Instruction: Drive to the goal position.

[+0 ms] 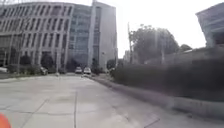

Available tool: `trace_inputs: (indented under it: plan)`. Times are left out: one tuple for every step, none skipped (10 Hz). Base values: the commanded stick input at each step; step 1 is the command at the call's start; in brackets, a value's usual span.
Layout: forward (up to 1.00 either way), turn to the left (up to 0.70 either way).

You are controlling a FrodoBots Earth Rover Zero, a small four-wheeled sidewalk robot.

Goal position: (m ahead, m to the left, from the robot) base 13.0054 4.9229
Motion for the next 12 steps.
trace_inputs:
  plan:
    - [0.70,0.00]
    - [0.70,0.00]
    - [0.70,0.00]
    - [0.70,0.00]
    - [0.70,0.00]
    - [0.70,0.00]
    - [0.70,0.00]
    - [0.70,0.01]
    - [0.70,0.28]
    - [0.70,0.35]
    - [0.70,0.35]
    - [0.70,0.35]
